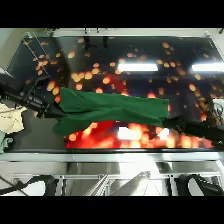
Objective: Fold the shirts.
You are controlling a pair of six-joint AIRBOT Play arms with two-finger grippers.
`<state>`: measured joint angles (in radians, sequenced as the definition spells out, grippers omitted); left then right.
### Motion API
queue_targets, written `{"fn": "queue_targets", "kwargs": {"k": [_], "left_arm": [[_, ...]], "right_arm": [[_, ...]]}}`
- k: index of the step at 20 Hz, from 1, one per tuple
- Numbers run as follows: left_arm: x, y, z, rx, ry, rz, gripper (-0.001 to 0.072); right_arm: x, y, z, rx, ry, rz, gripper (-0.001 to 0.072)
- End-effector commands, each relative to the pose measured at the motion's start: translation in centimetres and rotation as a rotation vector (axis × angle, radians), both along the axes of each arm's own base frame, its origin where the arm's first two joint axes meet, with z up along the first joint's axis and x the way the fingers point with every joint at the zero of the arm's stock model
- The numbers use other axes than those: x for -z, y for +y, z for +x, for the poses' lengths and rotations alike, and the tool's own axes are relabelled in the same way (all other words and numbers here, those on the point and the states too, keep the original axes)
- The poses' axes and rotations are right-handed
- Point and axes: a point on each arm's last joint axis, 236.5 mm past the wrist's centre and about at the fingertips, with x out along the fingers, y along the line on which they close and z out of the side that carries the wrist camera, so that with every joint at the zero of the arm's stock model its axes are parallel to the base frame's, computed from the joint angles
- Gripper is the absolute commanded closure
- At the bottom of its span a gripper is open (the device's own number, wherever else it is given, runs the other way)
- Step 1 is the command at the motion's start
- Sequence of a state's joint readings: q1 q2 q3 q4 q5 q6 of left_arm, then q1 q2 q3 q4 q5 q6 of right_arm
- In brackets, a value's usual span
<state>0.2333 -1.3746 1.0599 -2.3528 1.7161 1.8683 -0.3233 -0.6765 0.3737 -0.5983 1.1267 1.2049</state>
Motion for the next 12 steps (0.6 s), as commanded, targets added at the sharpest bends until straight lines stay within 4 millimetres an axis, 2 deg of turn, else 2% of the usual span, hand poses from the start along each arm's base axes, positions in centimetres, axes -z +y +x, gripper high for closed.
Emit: {"fn": "queue_targets", "kwargs": {"k": [1, 3, 6, 8, 12], "left_arm": [[2.5, 0.8, -1.3, -0.047, 0.032, -0.011, 0.0677], [3.3, 2.7, 0.3, -0.095, 0.046, -0.02, 0.0678], [3.9, 6.1, 4.1, -0.17, 0.033, -0.016, 0.0678], [4.5, 6.9, 6.1, -0.165, 0.024, -0.016, 0.0677], [6.3, 6.4, 10.7, -0.116, -0.028, 0.01, 0.0678]], "right_arm": [[3.7, -2.4, -0.3, 0.084, 0.041, -0.107, 0.069], [4.6, -5.0, 2.1, 0.172, -0.009, -0.18, 0.069], [5.5, -8.4, 5.1, 0.288, -0.029, -0.251, 0.069], [6.4, -8.8, 6.6, 0.293, -0.034, -0.246, 0.069], [7.8, -8.2, 9.7, 0.294, -0.109, -0.173, 0.0689]]}}
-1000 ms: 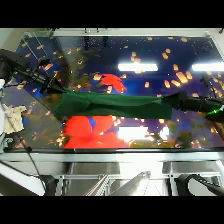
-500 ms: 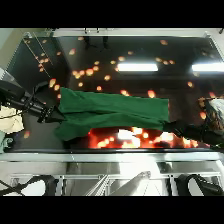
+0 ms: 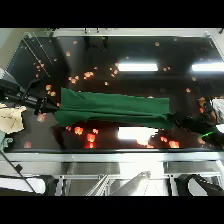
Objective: Fold the shirts.
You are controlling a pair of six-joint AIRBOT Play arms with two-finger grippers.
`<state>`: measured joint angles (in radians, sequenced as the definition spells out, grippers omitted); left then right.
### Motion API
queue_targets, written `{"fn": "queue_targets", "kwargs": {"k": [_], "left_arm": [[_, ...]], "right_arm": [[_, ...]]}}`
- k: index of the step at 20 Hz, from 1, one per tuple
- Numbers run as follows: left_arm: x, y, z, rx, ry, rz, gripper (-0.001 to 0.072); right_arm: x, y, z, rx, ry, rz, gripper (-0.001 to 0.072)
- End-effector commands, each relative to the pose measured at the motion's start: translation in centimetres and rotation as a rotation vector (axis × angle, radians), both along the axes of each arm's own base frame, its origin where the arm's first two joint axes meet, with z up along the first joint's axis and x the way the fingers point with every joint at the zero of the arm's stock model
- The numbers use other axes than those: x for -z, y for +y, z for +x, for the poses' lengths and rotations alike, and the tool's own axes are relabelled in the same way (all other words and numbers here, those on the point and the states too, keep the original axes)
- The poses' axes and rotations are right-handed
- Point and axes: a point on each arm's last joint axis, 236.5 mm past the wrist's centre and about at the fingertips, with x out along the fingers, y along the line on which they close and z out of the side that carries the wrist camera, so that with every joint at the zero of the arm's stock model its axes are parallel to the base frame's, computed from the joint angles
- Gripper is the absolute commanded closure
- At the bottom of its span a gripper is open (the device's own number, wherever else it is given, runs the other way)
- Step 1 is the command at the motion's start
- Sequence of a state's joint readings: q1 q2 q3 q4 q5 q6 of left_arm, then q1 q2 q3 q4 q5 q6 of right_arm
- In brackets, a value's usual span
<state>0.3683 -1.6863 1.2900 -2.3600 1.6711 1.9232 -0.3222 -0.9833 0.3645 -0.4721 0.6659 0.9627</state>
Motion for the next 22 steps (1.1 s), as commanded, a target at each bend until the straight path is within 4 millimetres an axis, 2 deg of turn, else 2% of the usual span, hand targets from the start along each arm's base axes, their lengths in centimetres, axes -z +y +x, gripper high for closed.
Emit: {"fn": "queue_targets", "kwargs": {"k": [1, 4, 5, 6, 7, 8, 9, 10, 14, 15, 16, 17, 18, 20, 22], "left_arm": [[2.0, -0.1, 4.2, 0.032, -0.04, 0.036, 0.0678], [3.9, -1.8, 6.4, 0.079, -0.032, 0.04, 0.0678], [4.4, -2.2, 6.8, 0.087, -0.022, 0.04, 0.0678], [4.8, -2.5, 7.0, 0.1, -0.005, 0.035, 0.0679], [4.9, -2.8, 6.8, 0.121, 0.016, 0.025, 0.0675], [4.8, -2.9, 6.6, 0.135, 0.032, 0.016, 0.0635], [4.6, -2.9, 6.4, 0.135, 0.047, 0.014, 0.0445], [4.3, -2.8, 6.4, 0.136, 0.054, 0.014, 0.0381], [2.1, -2.9, 6.6, 0.164, 0.04, 0.002, 0.0381], [1.6, -2.9, 7.0, 0.158, 0.016, 0.015, 0.0367], [1.0, -2.8, 7.0, 0.159, 0.001, 0.021, 0.0294], [0.3, -2.7, 6.9, 0.163, -0.012, 0.026, 0.0103], [-0.2, -2.2, 6.9, 0.152, -0.022, 0.038, -0.0008], [-1.4, -1.1, 7.4, 0.107, -0.05, 0.052, -0.0006], [-2.3, 0.0, 7.9, 0.052, -0.055, 0.068, -0.0005]], "right_arm": [[0.7, -1.1, 3.6, 0.048, -0.12, 0.007, 0.0689], [1.0, -1.1, 4.8, 0.065, -0.167, 0.042, 0.0689], [1.4, -0.7, 4.7, 0.053, -0.159, 0.052, 0.0642], [1.7, -0.6, 4.6, 0.051, -0.149, 0.059, 0.0447], [1.9, -0.5, 4.5, 0.048, -0.145, 0.061, 0.0315], [1.9, -0.5, 4.5, 0.04, -0.144, 0.055, 0.0316], [1.7, -0.5, 4.5, 0.039, -0.148, 0.052, 0.0316], [1.4, -0.5, 4.5, 0.034, -0.158, 0.051, 0.0316], [-1.1, -0.1, 4.9, -0.02, -0.202, 0.028, 0.0315], [-1.0, -0.3, 4.7, -0.035, -0.162, 0.015, 0.0273], [-0.7, -0.9, 4.4, -0.032, -0.101, 0.009, 0.016], [-0.3, -1.8, 4.0, -0.026, -0.029, 0.001, 0.0098], [-0.4, -2.5, 3.6, -0.045, 0.026, -0.002, 0.0098], [-1.1, -3.8, 3.5, -0.091, 0.11, 0.041, 0.0098], [-1.8, -4.4, 4.4, -0.133, 0.14, 0.118, 0.0098]]}}
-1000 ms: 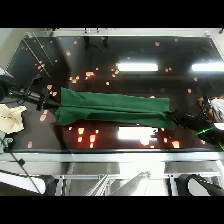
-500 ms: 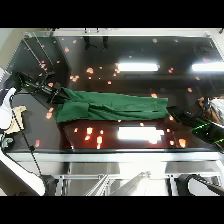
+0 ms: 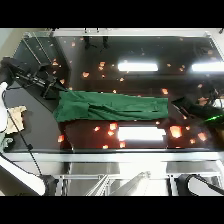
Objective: Fold the shirts.
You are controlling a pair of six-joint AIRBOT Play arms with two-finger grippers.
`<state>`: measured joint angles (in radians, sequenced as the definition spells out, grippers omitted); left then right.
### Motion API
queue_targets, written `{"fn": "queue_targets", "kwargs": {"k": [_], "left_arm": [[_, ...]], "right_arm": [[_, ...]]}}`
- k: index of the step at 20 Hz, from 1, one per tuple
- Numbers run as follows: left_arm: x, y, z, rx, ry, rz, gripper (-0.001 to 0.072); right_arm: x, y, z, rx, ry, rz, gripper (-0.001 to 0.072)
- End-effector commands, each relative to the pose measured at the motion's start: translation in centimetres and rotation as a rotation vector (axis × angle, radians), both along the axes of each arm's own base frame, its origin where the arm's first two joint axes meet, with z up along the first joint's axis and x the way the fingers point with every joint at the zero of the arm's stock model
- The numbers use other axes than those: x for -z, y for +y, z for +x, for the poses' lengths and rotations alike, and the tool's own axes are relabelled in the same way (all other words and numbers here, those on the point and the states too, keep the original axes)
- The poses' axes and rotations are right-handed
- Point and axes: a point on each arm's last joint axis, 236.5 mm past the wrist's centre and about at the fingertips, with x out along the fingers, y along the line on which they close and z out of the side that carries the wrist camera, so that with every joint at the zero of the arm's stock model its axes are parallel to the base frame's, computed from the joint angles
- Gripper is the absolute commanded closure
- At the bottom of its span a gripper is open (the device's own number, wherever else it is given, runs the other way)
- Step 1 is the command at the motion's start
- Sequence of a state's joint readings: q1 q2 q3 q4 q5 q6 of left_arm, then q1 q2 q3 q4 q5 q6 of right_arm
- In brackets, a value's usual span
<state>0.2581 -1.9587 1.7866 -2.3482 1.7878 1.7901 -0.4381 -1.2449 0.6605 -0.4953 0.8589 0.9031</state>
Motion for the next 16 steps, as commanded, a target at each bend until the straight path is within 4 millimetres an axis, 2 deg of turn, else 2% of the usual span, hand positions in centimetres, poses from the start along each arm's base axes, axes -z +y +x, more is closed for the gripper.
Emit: {"fn": "queue_targets", "kwargs": {"k": [1, 2, 3, 4, 5, 7, 9, 12, 15, 16], "left_arm": [[-1.9, 1.3, 0.4, -0.066, -0.018, 0.018, -0.0003], [-2.4, 1.2, 0.2, -0.057, -0.023, 0.017, 0.0042], [-2.9, 0.9, 0.1, -0.049, -0.036, 0.02, 0.0283], [-3.4, 0.5, 0.2, -0.035, -0.066, 0.022, 0.0709], [-3.9, 0.1, 0.2, -0.02, -0.09, 0.022, 0.0678], [-4.4, -0.7, 0.1, 0.008, -0.118, 0.023, 0.0678], [-4.4, -1.2, 0.1, 0.019, -0.119, 0.022, 0.0678], [-4.4, -1.8, 0.2, 0.025, -0.127, 0.024, 0.0677], [-4.3, -3.6, 0.4, 0.051, -0.141, 0.026, 0.0677], [-4.2, -4.5, 0.5, 0.062, -0.15, 0.028, 0.0677]], "right_arm": [[0.4, -1.2, -0.6, -0.081, 0.16, 0.076, 0.0098], [1.0, -1.0, -0.3, -0.097, 0.177, 0.09, 0.0098], [2.2, -0.7, -0.1, -0.105, 0.202, 0.101, 0.0099], [3.3, -0.2, -0.1, -0.111, 0.228, 0.117, 0.01], [4.6, 0.4, -0.4, -0.123, 0.262, 0.139, 0.01], [6.7, 1.9, -1.1, -0.156, 0.322, 0.169, 0.0102], [7.7, 3.8, -1.3, -0.191, 0.351, 0.195, 0.0105], [6.3, 6.6, 0.4, -0.223, 0.268, 0.26, 0.0108], [4.8, 8.1, 1.0, -0.283, 0.242, 0.274, 0.0309], [4.1, 8.5, 1.1, -0.309, 0.235, 0.284, 0.045]]}}
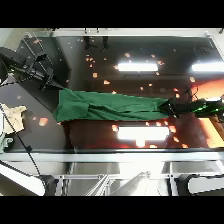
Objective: Fold the shirts.
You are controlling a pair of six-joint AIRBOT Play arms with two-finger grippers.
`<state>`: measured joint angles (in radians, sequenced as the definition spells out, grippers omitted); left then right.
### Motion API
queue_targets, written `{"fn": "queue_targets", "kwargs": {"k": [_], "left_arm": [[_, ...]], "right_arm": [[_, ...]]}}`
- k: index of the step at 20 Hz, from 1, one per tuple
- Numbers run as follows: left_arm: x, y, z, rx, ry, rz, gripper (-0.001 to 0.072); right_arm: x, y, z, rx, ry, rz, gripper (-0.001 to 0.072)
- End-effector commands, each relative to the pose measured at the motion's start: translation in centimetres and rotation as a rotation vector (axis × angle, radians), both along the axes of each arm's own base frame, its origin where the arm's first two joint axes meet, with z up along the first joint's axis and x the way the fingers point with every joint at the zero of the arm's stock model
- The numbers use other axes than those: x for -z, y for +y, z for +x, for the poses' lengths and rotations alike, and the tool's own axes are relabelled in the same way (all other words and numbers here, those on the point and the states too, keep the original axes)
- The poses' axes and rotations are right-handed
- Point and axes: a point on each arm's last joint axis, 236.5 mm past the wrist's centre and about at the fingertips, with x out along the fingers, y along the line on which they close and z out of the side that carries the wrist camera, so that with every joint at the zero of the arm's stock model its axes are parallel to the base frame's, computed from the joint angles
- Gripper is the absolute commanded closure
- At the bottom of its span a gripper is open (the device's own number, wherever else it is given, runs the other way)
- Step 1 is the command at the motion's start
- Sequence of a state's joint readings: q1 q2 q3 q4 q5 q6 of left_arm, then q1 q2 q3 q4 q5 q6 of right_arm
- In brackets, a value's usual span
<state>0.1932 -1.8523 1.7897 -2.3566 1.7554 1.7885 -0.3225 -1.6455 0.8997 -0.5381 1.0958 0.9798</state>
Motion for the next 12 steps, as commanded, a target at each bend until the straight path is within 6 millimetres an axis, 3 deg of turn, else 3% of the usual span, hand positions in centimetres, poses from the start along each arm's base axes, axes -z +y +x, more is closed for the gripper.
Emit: {"fn": "queue_targets", "kwargs": {"k": [1, 2, 4, 8, 12], "left_arm": [[0.2, -2.6, 0.3, 0.034, -0.029, 0.006, 0.0676], [0.6, -3.8, 0.1, 0.048, -0.027, 0.007, 0.0676], [2.3, -6.3, -1.0, 0.081, 0.009, 0.006, 0.0676], [7.4, -12.4, -3.3, 0.122, 0.041, 0.029, 0.0677], [10.9, -20.0, -5.7, 0.283, 0.066, 0.043, 0.0676]], "right_arm": [[-2.8, 2.3, 0.7, -0.069, -0.042, 0.089, 0.0653], [-3.8, 2.6, 0.7, -0.102, -0.057, 0.11, 0.0689], [-6.4, 2.6, 0.8, -0.153, -0.089, 0.151, 0.069], [-11.1, 0.6, 1.4, -0.162, -0.174, 0.16, 0.069], [-13.1, -1.0, 0.8, -0.16, -0.194, 0.193, 0.069]]}}
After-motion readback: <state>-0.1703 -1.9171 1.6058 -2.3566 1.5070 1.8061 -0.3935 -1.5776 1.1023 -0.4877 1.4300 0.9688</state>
